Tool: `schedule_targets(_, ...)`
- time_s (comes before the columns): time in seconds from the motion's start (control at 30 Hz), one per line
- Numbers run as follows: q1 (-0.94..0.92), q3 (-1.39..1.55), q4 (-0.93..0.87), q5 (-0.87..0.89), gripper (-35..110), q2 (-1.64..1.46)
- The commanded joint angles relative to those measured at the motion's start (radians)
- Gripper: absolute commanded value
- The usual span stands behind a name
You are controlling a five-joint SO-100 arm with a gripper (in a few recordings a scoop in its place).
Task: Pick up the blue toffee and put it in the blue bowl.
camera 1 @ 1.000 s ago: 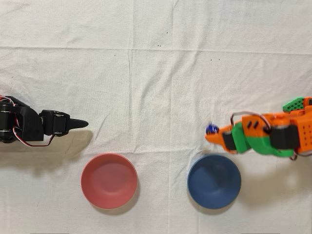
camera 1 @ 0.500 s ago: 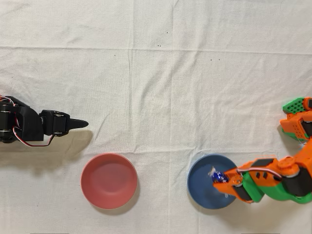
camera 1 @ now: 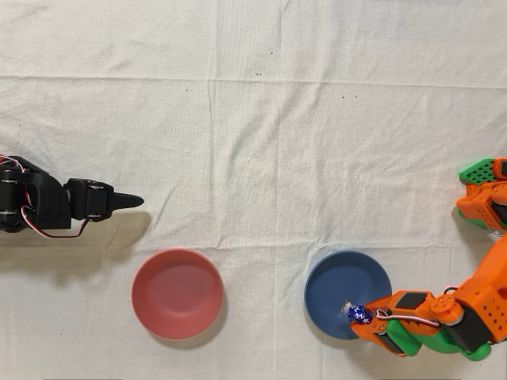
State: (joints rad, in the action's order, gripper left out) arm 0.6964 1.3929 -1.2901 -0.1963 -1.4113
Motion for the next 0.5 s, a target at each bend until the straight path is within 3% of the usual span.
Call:
schedule_targets(0.0, 0.003, -0.006, 0.011, -0.003, 17, -0.002)
schedule_targets(0.27, -0.029, 0.017, 0.037, -0.003, 18, 0.043)
schedule_targets(0.47, -0.035, 0.014, 0.021, -0.012, 33, 0.041)
